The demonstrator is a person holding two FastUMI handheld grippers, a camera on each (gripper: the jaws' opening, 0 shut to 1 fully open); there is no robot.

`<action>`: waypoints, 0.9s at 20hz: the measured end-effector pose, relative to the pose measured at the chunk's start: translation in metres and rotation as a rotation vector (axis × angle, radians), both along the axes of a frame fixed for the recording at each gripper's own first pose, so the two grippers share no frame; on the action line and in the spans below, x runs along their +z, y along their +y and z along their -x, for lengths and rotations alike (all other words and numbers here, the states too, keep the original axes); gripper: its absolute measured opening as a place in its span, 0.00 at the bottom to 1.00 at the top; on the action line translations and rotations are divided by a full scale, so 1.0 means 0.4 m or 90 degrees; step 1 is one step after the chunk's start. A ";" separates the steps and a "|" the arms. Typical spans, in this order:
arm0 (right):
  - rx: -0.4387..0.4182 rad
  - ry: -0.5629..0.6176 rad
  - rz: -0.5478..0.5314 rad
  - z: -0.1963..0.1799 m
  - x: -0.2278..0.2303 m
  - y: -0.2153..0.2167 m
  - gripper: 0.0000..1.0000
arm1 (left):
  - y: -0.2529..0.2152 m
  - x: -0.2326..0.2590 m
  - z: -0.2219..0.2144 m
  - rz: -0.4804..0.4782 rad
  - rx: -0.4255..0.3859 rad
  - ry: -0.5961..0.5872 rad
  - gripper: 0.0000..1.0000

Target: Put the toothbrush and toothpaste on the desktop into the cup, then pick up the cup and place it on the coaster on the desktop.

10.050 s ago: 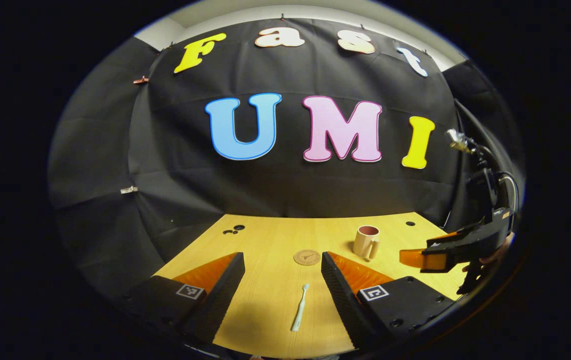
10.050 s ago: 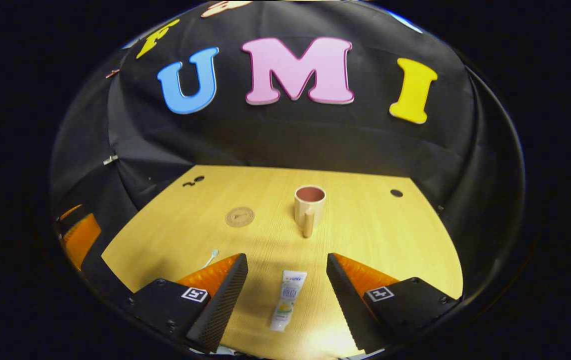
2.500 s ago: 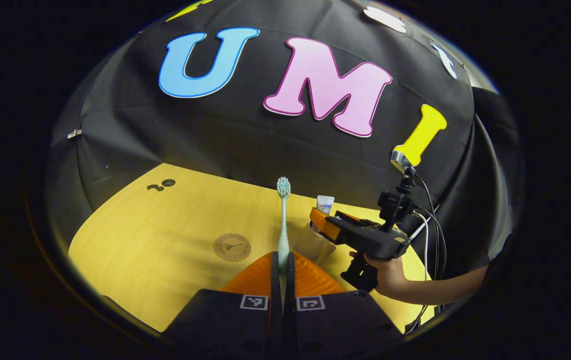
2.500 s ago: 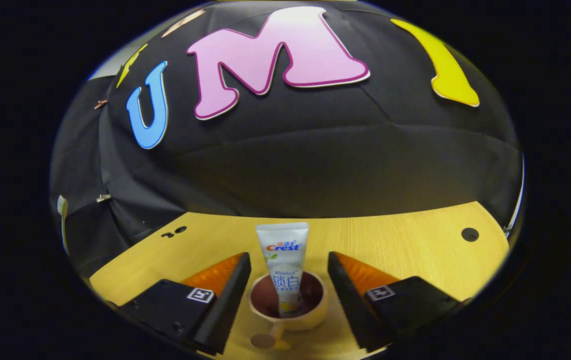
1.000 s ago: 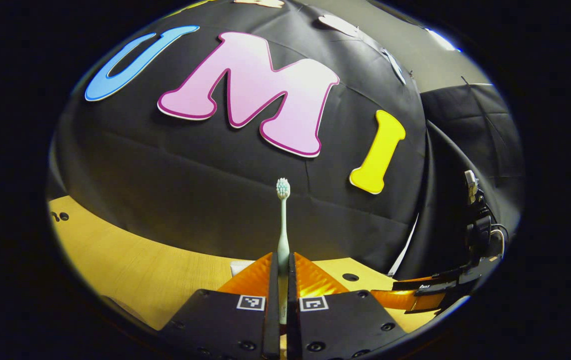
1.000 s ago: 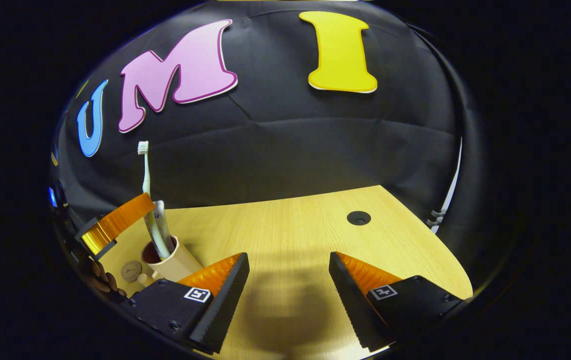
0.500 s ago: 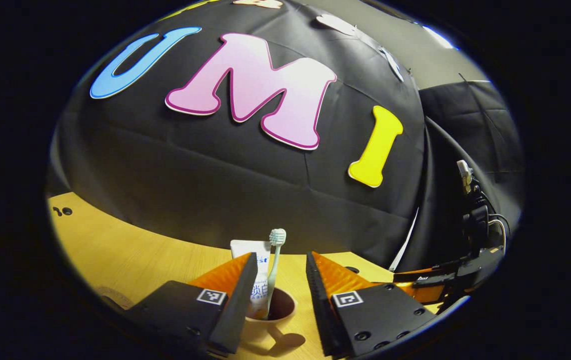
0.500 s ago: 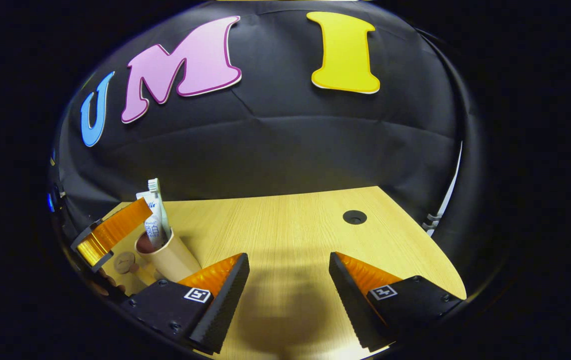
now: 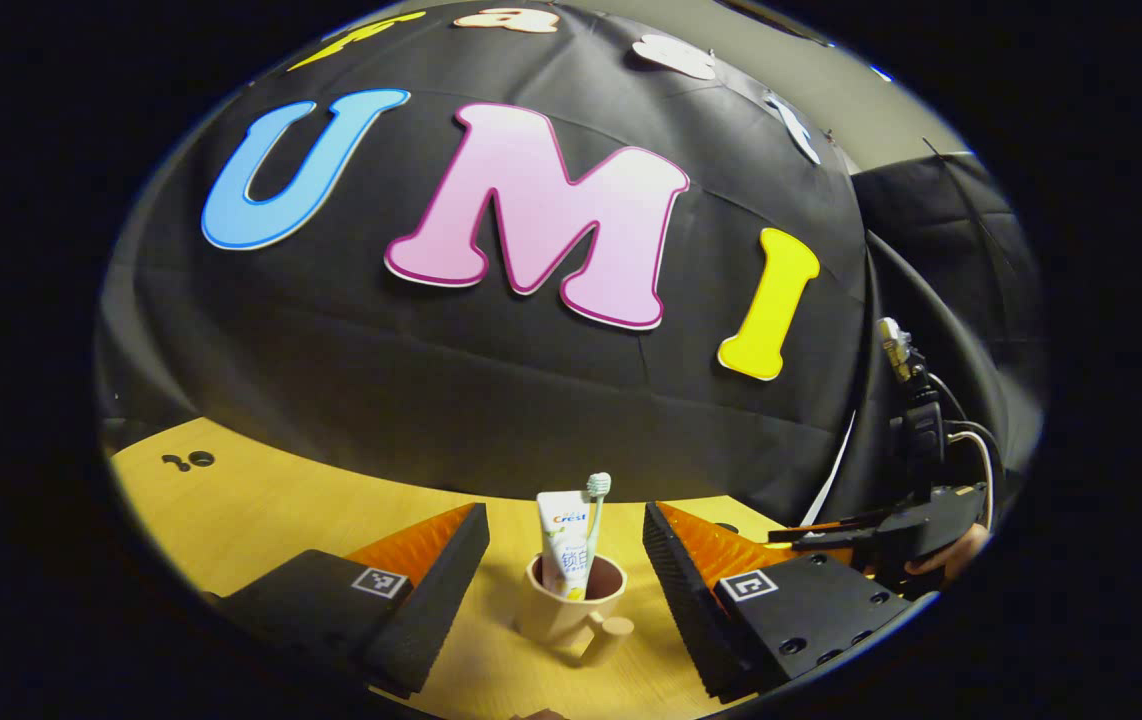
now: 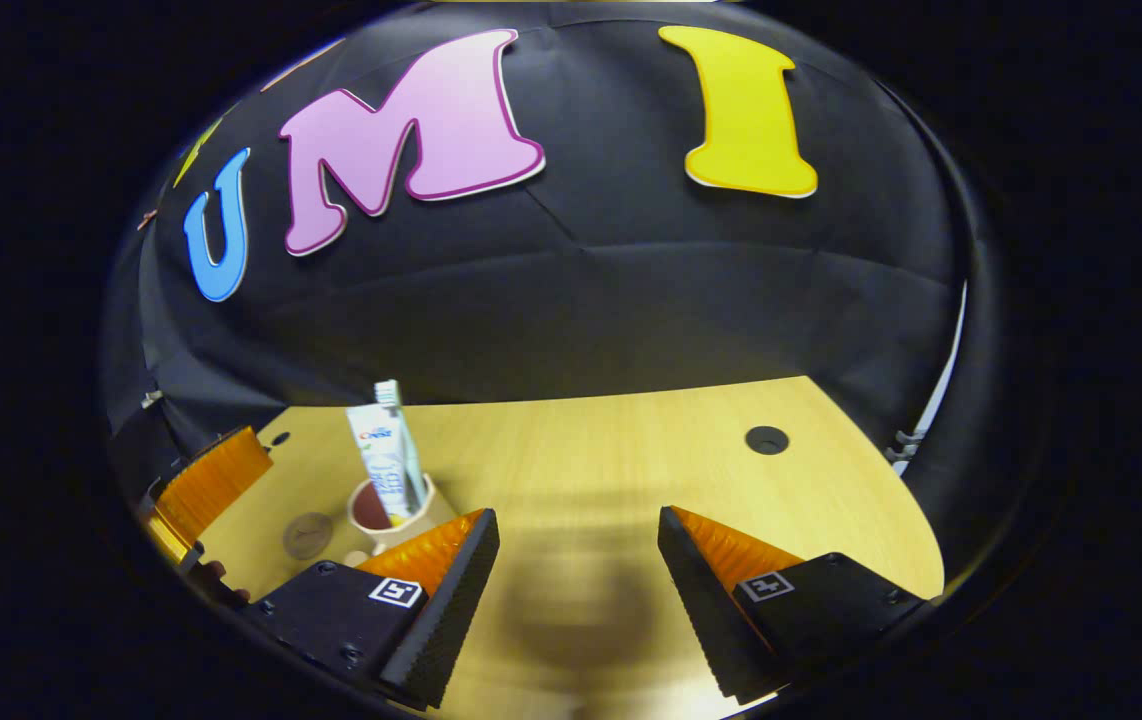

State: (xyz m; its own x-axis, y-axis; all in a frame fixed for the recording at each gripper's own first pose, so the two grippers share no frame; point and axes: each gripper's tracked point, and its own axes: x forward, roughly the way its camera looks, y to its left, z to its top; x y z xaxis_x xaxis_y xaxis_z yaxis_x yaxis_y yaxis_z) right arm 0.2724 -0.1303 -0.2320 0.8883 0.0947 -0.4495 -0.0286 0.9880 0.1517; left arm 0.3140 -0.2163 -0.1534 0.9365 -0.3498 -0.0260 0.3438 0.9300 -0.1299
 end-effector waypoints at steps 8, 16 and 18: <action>0.073 0.079 -0.053 -0.035 0.040 0.220 0.98 | 0.137 0.037 0.200 -0.063 -0.010 0.036 0.98; 0.113 0.233 0.020 0.011 -0.070 0.333 0.98 | 0.359 0.047 0.295 -0.069 0.087 0.081 0.98; 0.109 0.280 0.029 0.023 -0.099 0.339 0.98 | 0.413 0.044 0.333 -0.073 0.103 0.088 0.98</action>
State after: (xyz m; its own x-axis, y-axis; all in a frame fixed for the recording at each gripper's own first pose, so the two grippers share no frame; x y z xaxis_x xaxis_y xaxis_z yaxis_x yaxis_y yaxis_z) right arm 0.2634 0.0052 -0.2716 0.5864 0.1954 -0.7861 -0.1349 0.9805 0.1431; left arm 0.1809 -0.0513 -0.1359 0.9647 -0.1832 -0.1891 0.1756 0.9829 -0.0561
